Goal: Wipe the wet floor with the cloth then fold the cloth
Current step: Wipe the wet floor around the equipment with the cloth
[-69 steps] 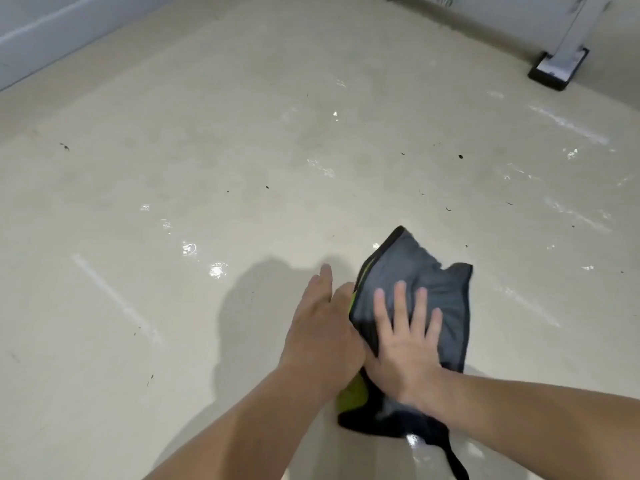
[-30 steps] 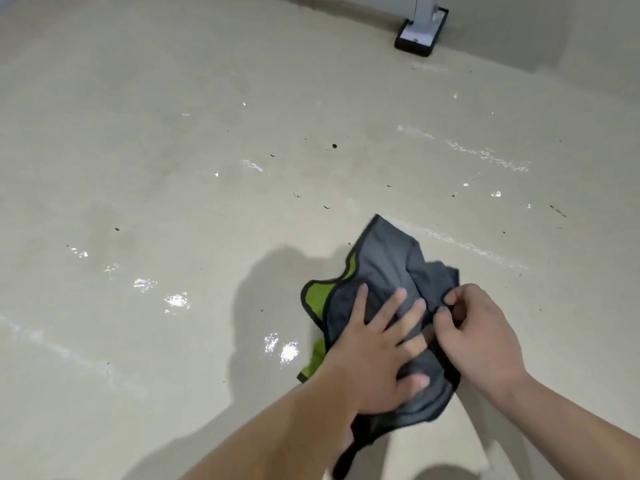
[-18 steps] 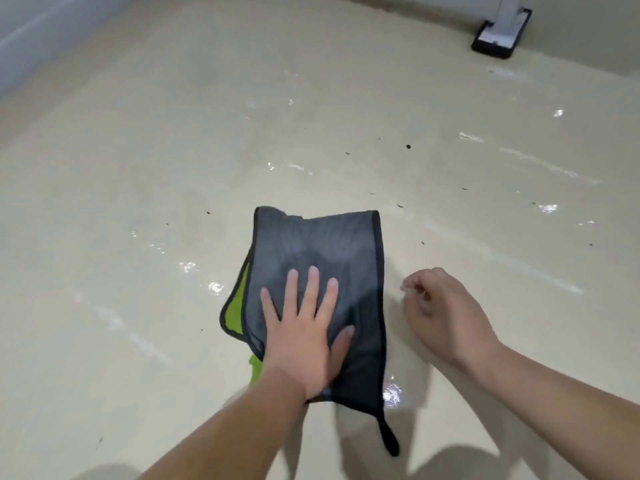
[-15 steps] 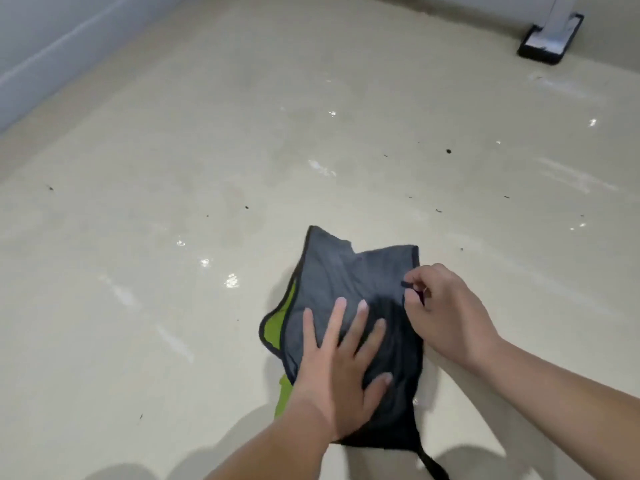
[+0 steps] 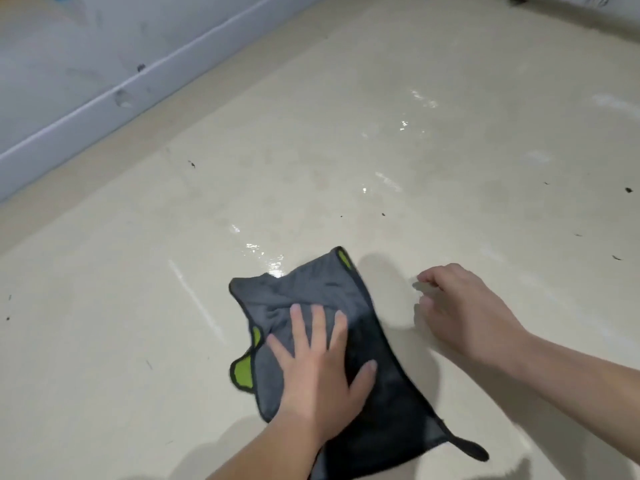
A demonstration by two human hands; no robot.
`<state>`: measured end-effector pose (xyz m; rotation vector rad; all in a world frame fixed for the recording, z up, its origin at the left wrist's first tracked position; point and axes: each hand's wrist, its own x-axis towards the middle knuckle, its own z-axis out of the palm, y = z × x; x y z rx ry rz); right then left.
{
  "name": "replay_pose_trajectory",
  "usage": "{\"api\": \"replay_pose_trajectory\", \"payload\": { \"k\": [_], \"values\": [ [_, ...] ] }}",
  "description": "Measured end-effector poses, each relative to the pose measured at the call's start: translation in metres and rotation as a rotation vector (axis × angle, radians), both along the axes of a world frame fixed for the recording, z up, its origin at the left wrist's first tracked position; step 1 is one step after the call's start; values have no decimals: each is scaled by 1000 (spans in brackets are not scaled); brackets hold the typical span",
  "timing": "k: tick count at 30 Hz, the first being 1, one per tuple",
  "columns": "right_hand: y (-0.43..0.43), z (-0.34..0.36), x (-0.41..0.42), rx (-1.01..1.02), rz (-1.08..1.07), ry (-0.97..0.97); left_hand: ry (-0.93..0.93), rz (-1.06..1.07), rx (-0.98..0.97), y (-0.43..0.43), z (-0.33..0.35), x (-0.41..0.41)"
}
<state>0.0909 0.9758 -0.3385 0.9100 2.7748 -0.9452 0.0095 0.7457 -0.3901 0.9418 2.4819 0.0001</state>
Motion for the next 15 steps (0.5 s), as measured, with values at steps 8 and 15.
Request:
{"api": "replay_pose_trajectory", "payload": {
  "k": [8, 15],
  "values": [
    [-32, 14, -76, 50, 175, -235, -134, -149, -134, 42, 4, -154],
    [-75, 2, -132, 68, 187, -446, -134, -88, -145, 0, 7, -312]
  ]
}}
